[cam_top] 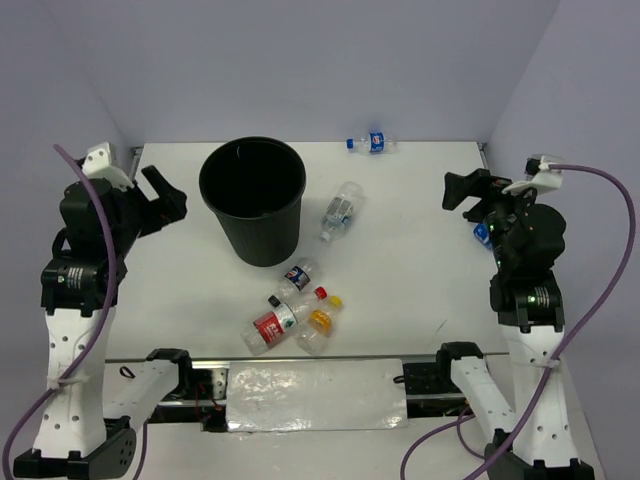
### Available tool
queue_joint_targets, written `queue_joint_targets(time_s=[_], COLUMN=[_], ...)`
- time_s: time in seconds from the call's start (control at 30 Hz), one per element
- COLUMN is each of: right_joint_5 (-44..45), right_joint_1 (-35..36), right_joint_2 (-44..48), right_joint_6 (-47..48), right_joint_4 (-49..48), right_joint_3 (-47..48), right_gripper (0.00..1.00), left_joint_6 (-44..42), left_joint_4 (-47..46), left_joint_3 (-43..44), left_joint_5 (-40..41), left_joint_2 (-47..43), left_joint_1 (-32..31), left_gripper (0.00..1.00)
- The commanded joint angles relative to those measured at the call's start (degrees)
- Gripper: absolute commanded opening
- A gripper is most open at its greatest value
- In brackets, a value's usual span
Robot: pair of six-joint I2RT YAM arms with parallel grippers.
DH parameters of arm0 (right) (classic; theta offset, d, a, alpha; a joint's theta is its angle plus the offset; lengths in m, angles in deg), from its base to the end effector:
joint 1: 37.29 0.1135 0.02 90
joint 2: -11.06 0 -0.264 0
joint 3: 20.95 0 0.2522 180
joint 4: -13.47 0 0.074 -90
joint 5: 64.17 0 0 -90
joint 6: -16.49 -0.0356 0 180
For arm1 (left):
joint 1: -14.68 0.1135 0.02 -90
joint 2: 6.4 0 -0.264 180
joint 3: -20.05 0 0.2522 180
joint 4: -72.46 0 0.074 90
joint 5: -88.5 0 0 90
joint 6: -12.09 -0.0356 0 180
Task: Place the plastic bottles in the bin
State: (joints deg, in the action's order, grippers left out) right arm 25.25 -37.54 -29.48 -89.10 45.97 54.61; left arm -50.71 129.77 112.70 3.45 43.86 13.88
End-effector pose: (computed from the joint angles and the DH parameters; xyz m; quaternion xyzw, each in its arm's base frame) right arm 0.1354 -0.0002 0.4346 0.0916 0.6853 0.0999 0.7155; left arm 0.1433 0.0011 0.4583 -0.2065 0.7652 -0.1140 0.5989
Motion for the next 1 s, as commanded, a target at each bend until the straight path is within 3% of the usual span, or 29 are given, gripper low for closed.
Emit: queue_joint_targets(time_s=[0.0, 0.1, 0.2, 0.27, 0.3, 0.4, 0.53, 0.6, 0.7, 0.73, 0.8, 0.83, 0.9, 0.97], right_joint_5=[-6.25, -19.05, -21.84, -16.94, -8.12, 0.37, 4.69, 6.9, 9.37, 9.11, 8.49, 8.14, 7.0, 5.86], right_joint_1=[-0.01, -0.01, 5.49, 11.21, 17.5, 24.05, 24.68, 24.68, 24.6, 24.77, 24.6, 24.6, 24.42, 24.07], right_joint_2=[-0.78, -1.21, -2.0, -2.27, -2.7, -8.14, -16.76, -20.01, -21.78, -22.48, -22.83, -22.92, -22.14, -20.73], right_joint_6=[-0.67, 0.31, -2.24, -3.47, -6.17, -12.23, -19.37, -21.48, -21.24, -20.54, -19.13, -17.9, -17.19, -16.14], right_joint_4=[5.07, 7.78, 9.64, 7.99, 6.67, 4.82, 1.92, 0.07, -1.34, -1.25, -0.99, -0.99, -1.6, -2.31], right_joint_3=[-1.59, -2.12, -5.19, -9.41, -10.37, -11.18, -9.77, -10.2, -10.91, -10.82, -10.56, -10.65, -11.78, -13.19], right_gripper=[1.0, 1.0, 1.0, 1.0, 1.0, 1.0, 1.0, 1.0, 1.0, 1.0, 1.0, 1.0, 1.0, 1.0], left_joint_6=[0.66, 1.45, 3.28, 5.05, 7.06, 11.01, 15.68, 17.79, 21.14, 21.57, 22.8, 23.59, 24.56, 24.31], left_joint_4=[4.35, 5.58, 6.64, 5.5, 5.06, 4.0, 1.64, -3.19, -7.76, -7.78, -7.34, -6.73, -6.11, -5.5], left_joint_3=[-3.9, -9.69, -18.03, -22.62, -26.82, -33.6, -40.99, -45.57, -46.73, -45.25, -43.48, -42.34, -39.09, -36.27], left_joint_5=[-1.6, -5.82, -9.25, -11.44, -11.8, -10.41, -10.92, -12.58, -7.17, -4.97, 2.75, 9.48, 14.45, 19.73], left_joint_2=[-2.09, -4.11, -7.52, -9.64, -12.0, -17.01, -21.07, -21.7, -18.46, -15.14, -11.08, -8.62, -1.07, 6.84], left_joint_1=[-0.26, -0.43, -1.83, -4.03, -5.08, -10.09, -16.59, -21.16, -30.81, -37.54, -45.22, -52.65, -61.72, -65.46], left_gripper=[0.99, 0.99, 0.99, 0.99, 0.99, 0.99, 0.99, 0.99, 0.99, 0.99, 0.99, 0.99, 0.99, 0.99])
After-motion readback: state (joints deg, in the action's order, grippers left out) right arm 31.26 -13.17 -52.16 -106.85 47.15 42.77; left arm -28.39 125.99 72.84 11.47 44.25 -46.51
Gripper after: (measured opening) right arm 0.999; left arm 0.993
